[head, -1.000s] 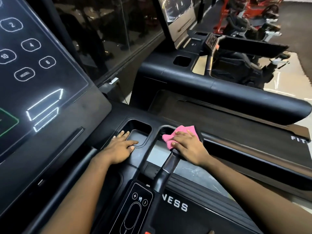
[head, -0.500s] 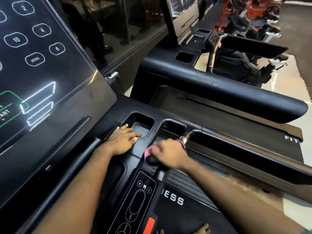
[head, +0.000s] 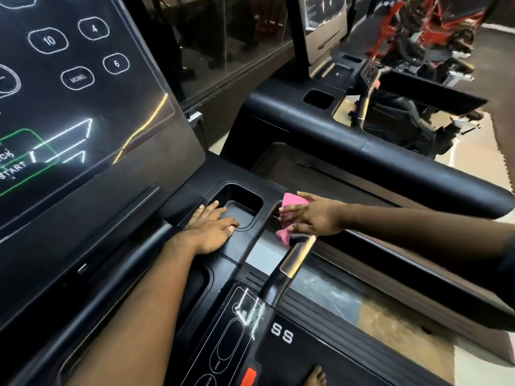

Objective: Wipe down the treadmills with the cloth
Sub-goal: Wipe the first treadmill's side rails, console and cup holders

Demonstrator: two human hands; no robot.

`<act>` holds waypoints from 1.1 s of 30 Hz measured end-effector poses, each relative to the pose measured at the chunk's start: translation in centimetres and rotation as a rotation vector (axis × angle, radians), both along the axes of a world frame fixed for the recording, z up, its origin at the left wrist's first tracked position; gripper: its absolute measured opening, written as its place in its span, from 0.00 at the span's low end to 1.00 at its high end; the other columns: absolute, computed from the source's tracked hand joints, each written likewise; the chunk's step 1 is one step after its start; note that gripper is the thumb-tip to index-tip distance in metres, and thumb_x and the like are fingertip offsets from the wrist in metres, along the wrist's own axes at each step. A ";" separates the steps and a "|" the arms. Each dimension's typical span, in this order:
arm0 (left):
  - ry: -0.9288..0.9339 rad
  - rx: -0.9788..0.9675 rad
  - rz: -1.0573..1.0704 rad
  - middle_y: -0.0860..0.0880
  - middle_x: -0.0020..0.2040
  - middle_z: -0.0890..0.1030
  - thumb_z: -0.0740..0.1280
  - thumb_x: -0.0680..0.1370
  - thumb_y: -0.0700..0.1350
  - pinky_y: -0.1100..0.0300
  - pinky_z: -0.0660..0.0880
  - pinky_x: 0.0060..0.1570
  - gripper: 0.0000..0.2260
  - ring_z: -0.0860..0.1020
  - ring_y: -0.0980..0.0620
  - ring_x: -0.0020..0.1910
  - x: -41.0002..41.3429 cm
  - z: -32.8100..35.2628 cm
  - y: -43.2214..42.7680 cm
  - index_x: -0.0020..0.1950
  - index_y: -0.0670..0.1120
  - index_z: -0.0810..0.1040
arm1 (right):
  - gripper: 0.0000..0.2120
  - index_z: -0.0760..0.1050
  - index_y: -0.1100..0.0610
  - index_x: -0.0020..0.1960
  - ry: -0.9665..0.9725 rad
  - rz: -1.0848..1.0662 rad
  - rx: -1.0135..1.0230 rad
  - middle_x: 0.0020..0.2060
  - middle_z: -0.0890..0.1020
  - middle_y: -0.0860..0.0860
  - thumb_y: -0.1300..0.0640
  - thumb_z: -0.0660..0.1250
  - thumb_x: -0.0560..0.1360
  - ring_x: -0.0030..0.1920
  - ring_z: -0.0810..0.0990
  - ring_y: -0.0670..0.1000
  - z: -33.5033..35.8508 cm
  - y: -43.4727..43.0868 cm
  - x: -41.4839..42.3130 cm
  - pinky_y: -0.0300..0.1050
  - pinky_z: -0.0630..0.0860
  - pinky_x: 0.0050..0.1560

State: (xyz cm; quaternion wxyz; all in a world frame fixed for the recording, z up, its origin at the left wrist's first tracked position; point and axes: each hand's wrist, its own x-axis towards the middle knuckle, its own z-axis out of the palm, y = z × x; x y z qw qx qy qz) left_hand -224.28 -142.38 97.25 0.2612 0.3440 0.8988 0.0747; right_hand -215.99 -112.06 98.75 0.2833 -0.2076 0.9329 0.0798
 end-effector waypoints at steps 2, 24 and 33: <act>-0.001 0.004 0.013 0.52 0.83 0.50 0.50 0.86 0.53 0.50 0.33 0.77 0.17 0.38 0.52 0.81 0.1 0.0 0.0 0.74 0.62 0.67 | 0.23 0.62 0.44 0.80 0.000 0.040 0.069 0.80 0.57 0.38 0.47 0.44 0.87 0.79 0.43 0.37 -0.1 -0.6 -0.4 0.56 0.29 0.77; -0.041 0.049 0.262 0.54 0.83 0.52 0.57 0.84 0.45 0.51 0.29 0.74 0.18 0.37 0.57 0.80 1.6 1.1 1.4 0.71 0.61 0.72 | 0.26 0.77 0.50 0.64 0.102 0.382 0.072 0.59 0.80 0.46 0.42 0.43 0.85 0.66 0.64 0.49 1.2 2.6 -2.3 0.60 0.57 0.58; -0.056 0.064 0.293 0.56 0.82 0.52 0.58 0.84 0.44 0.50 0.28 0.75 0.18 0.37 0.59 0.80 1.9 0.8 1.4 0.69 0.62 0.74 | 0.31 0.77 0.46 0.65 0.309 0.250 -0.207 0.62 0.80 0.42 0.39 0.38 0.84 0.70 0.67 0.46 -1.8 3.3 0.3 0.52 0.55 0.74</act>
